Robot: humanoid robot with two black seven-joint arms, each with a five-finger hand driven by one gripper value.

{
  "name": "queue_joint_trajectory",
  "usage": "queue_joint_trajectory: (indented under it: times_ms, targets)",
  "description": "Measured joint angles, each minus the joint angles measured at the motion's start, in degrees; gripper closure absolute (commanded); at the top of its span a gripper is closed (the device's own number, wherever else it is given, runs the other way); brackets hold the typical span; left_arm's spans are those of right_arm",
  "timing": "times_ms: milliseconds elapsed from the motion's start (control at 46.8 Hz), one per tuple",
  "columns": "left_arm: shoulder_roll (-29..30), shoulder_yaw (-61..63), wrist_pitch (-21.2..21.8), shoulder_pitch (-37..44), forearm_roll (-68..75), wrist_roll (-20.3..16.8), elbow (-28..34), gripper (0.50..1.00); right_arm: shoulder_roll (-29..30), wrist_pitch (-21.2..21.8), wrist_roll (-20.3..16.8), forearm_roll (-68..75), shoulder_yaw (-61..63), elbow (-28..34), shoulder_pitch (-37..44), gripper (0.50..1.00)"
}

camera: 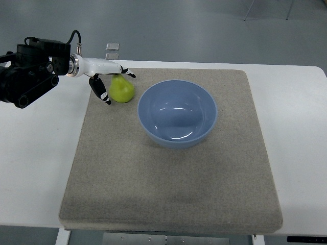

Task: Place pear in bowl with left hand
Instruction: 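Close the left hand's fingers around the yellow-green pear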

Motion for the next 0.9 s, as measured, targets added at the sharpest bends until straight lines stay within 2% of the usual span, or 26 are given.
queue_joint_trajectory:
  times_ms: [235,299,363,406,556,663,706,748,877,898]
  targets:
    - [-0.35,1.13,1.58,0.00,-0.48,0.08,0.08,0.525,0.00,0.00,0.00,0.00,0.00,0.00,0.00,0.576]
    - [-0.44,1.13,1.68,-0.04,-0.63,0.14,0.14,0.540,0.00,0.00,0.01,0.00,0.00,0.00,0.00,0.576]
    - [-0.48,1.07,1.74,-0.04,-0.68,0.17,0.17,0.578,0.00,0.00,0.01,0.00,0.00,-0.01,0.00,0.576]
    - [-0.52,0.97,1.75,-0.04,-0.73,0.22,0.17,0.634,0.00,0.00,0.02,0.00,0.00,-0.01,0.00,0.576]
    - [-0.54,0.91,1.81,-0.12,-0.77,0.35,0.17,0.690,0.00,-0.01,0.02,0.00,0.00,0.00,0.00,0.576]
    - [-0.54,0.90,1.81,-0.12,-0.77,0.35,0.17,0.786,0.00,-0.02,0.02,0.00,0.00,0.01,0.00,0.576]
    - [-0.54,0.89,1.81,-0.12,-0.77,0.35,0.17,0.801,0.00,-0.02,0.02,0.01,0.00,0.01,0.00,0.576]
    - [-0.54,0.82,1.79,-0.12,-0.77,0.34,0.17,0.842,0.00,-0.02,0.02,0.01,0.00,0.01,0.00,0.576]
    - [-0.54,0.81,1.78,-0.12,-0.77,0.35,0.18,0.883,0.00,-0.02,0.02,0.01,0.00,0.01,0.00,0.576]
    - [-0.54,0.81,1.77,-0.12,-0.77,0.35,0.18,0.902,0.00,-0.02,0.02,0.01,0.00,0.01,0.00,0.576]
